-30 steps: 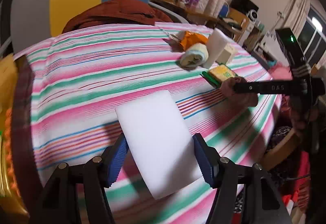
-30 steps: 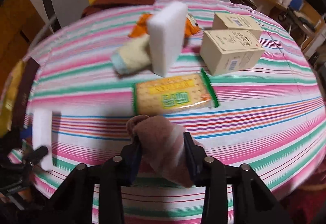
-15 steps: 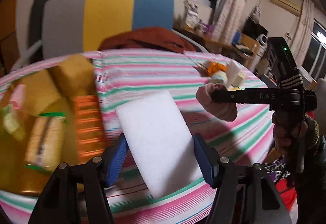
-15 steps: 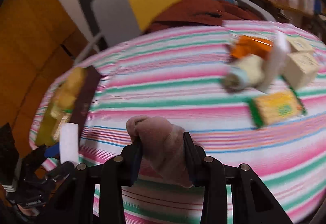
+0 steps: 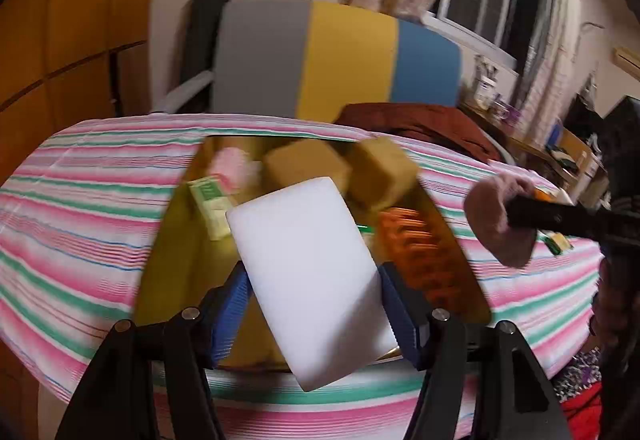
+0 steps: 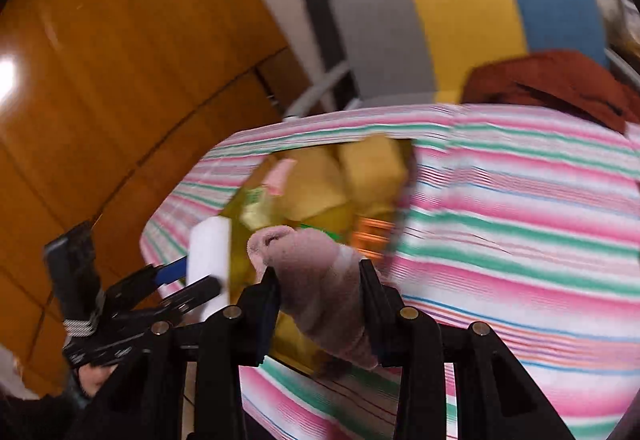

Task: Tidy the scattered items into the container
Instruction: 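Carry the white sponge and pink glove over the gold tray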

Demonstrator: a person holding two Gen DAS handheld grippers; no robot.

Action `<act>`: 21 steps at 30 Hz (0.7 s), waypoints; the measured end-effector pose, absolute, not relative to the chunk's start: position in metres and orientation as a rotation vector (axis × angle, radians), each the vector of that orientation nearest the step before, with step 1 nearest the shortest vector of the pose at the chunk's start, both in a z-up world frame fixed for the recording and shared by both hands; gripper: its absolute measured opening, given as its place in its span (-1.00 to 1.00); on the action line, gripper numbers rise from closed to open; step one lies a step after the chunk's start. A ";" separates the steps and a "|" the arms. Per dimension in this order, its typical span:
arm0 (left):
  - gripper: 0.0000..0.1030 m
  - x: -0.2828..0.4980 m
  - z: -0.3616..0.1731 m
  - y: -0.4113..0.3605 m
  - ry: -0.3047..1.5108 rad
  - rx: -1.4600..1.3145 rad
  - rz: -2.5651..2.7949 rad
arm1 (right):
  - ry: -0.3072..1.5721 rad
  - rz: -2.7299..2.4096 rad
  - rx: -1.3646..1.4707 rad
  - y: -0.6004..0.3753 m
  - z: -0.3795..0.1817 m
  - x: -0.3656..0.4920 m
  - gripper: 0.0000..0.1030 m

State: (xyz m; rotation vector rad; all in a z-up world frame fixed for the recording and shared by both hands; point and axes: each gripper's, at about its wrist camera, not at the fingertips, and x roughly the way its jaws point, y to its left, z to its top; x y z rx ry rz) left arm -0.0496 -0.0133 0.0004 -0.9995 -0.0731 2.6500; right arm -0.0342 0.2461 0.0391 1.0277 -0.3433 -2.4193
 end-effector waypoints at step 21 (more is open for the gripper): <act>0.38 -0.078 -0.042 -0.047 -0.017 -1.125 2.595 | 0.143 -2.301 1.227 0.122 -0.026 -0.050 -0.20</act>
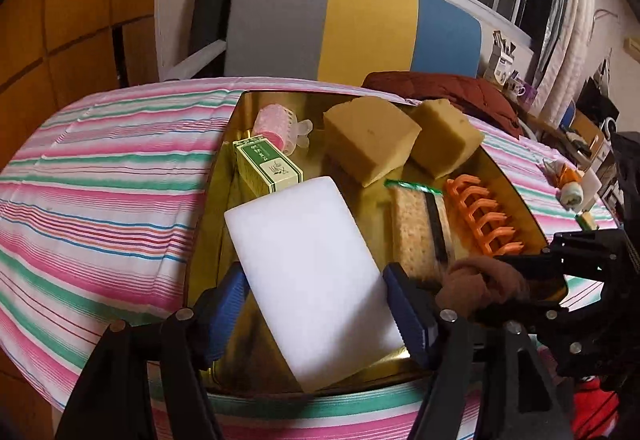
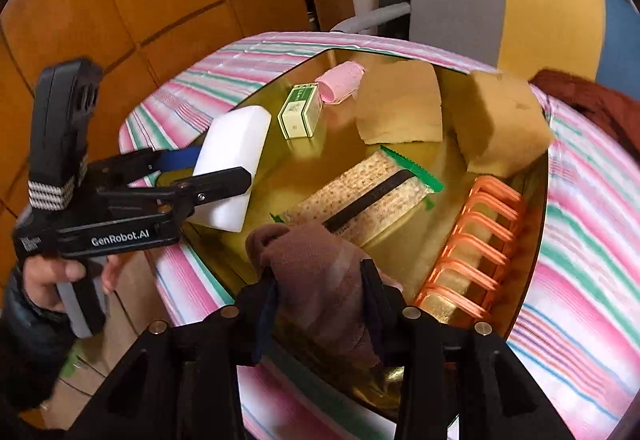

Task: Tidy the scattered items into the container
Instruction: 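Carry the white sponge and pink glove over the gold tray, then lower sponge and glove into the tray and open both tools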

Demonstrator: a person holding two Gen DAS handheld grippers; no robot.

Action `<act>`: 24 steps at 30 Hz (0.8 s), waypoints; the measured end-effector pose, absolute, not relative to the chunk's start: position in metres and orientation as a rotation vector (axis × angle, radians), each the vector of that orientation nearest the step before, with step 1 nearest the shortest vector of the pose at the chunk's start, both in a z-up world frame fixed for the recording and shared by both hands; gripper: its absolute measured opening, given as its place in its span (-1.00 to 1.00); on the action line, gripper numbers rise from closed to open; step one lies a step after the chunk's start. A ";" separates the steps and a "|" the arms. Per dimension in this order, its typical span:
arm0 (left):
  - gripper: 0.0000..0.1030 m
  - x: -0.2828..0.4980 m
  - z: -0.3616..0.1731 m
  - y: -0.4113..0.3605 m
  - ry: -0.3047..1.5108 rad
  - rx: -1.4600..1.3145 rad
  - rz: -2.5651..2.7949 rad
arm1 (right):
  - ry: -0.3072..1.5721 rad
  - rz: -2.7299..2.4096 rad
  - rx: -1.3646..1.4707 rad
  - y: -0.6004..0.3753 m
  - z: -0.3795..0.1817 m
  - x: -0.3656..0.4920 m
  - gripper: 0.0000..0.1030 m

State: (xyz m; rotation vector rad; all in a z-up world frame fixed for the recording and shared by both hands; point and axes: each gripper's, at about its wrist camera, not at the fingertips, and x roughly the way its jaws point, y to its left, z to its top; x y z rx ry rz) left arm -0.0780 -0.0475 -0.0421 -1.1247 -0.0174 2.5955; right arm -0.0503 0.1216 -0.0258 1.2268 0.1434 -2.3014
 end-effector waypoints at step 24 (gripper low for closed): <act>0.57 -0.066 -0.013 -0.051 0.053 -0.977 2.674 | -0.147 -2.357 1.164 0.151 -0.018 -0.053 0.30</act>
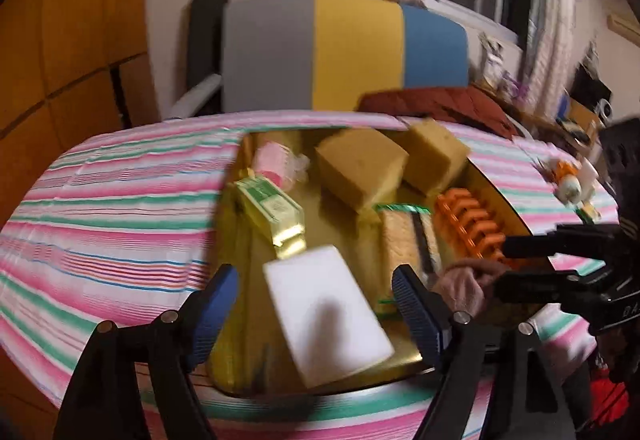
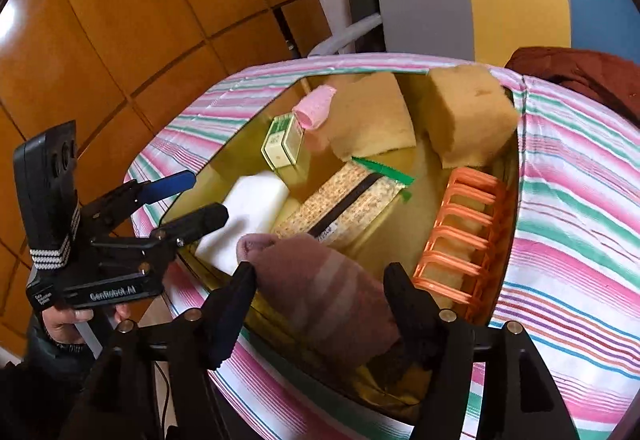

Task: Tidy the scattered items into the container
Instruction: 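Lower sponge and glove into the tray and open both tools, then move both tools back toward the remaining items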

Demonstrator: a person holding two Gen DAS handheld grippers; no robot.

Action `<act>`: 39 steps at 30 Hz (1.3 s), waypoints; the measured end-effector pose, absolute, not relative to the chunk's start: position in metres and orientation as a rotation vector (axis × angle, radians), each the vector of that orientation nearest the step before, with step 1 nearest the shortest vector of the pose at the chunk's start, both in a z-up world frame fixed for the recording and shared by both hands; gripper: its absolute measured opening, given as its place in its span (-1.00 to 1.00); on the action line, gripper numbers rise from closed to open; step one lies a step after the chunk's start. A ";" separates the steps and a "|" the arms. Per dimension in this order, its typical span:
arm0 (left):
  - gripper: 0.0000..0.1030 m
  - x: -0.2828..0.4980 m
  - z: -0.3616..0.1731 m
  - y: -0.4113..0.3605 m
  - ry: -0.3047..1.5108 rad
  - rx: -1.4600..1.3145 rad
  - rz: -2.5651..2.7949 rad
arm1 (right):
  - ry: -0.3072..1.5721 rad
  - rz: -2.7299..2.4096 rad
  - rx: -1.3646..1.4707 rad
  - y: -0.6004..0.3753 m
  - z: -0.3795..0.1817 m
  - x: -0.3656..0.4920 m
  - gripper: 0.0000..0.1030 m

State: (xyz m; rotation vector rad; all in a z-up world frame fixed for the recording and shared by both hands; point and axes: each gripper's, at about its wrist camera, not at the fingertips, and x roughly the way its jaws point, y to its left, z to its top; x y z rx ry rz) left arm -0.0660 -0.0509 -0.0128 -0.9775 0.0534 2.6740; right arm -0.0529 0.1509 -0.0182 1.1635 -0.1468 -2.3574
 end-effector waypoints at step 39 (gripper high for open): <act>0.55 -0.011 0.002 0.116 0.023 -0.901 2.190 | -0.737 -2.984 1.110 0.426 -0.035 0.060 0.38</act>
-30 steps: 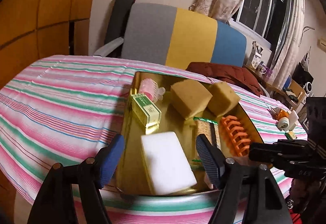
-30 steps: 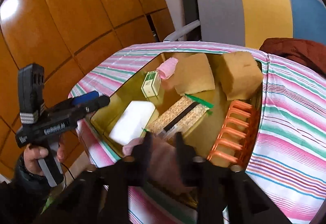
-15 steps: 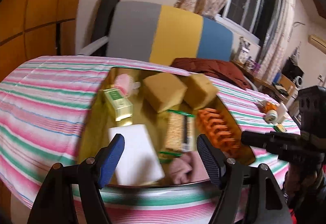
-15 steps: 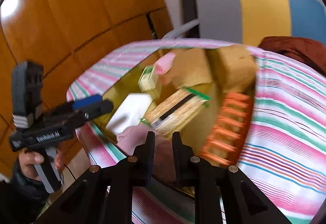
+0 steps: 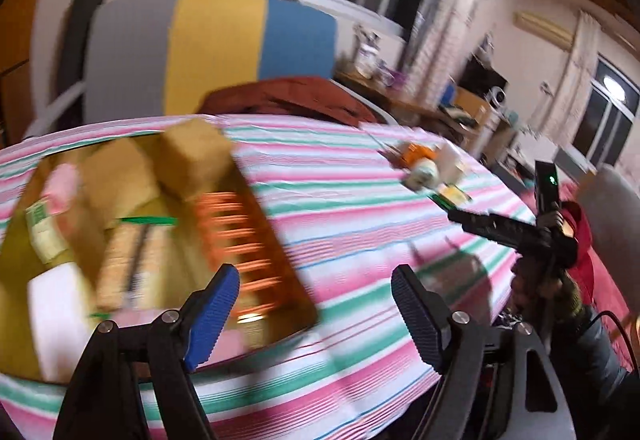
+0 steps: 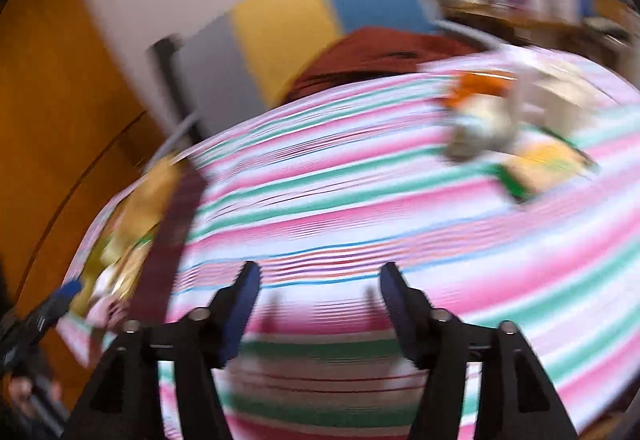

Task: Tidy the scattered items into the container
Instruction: 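Move both tools back toward the remaining items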

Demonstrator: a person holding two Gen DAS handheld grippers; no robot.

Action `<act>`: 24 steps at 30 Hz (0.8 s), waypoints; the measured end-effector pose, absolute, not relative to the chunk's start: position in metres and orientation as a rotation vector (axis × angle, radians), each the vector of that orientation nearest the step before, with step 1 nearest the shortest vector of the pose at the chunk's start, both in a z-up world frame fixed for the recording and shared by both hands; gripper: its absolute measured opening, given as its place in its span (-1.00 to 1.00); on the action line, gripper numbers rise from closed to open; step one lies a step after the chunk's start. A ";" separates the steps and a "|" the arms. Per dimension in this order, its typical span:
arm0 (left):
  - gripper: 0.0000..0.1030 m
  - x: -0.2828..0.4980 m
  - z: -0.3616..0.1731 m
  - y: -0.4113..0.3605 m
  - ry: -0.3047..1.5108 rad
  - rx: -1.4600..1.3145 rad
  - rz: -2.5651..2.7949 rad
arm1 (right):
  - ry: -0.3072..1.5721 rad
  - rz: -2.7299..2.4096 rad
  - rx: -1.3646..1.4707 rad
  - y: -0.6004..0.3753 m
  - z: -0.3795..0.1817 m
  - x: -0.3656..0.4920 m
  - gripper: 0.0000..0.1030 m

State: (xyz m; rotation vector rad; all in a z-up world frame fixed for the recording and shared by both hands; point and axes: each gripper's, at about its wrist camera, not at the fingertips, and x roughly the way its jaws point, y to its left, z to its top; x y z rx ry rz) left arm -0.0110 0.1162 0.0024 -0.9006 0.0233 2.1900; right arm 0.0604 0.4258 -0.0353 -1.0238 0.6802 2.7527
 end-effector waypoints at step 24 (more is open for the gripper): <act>0.58 -0.103 0.004 0.382 0.013 -1.074 1.759 | 0.881 2.395 -0.630 0.553 -0.069 0.086 0.50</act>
